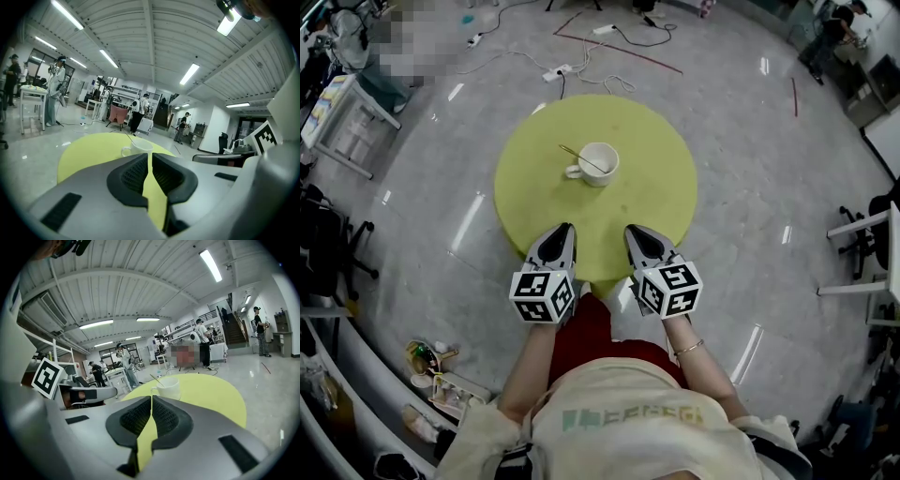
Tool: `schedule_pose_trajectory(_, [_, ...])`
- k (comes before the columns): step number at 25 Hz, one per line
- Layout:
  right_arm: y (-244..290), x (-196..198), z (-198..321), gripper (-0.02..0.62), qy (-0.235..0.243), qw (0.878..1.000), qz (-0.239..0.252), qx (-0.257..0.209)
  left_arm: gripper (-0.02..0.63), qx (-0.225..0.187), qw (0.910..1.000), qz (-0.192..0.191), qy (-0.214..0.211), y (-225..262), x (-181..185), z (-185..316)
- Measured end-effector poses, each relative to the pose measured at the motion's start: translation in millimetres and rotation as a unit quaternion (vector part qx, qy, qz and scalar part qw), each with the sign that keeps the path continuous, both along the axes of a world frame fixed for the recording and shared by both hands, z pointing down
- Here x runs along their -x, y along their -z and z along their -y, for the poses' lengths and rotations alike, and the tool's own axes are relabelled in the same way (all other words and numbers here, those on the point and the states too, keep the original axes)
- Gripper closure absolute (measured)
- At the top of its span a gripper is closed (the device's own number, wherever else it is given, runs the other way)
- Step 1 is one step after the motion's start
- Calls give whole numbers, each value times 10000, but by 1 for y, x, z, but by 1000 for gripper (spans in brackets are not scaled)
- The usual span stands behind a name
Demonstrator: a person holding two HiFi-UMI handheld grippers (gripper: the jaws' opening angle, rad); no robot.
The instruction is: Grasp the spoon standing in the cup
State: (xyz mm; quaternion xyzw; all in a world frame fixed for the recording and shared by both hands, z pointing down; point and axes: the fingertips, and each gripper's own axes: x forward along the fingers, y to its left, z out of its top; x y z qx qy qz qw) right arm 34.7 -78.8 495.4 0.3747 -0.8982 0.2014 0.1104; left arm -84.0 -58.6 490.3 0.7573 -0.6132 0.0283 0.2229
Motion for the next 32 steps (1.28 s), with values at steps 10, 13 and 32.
schedule_pose_trajectory(10, [4,4,42,557,-280,9996,8,0,561,-2,9998,32,-172,3,9,46])
schedule_pose_trajectory(13, [3,8,51,557,-313,9995,6,17,561,11,9998,34,-184,2,14,58])
schedule_pose_trajectory(32, [-12,31,106,557,-632,9978,-103,189,560,168,9992,33,-366,-16,51,129])
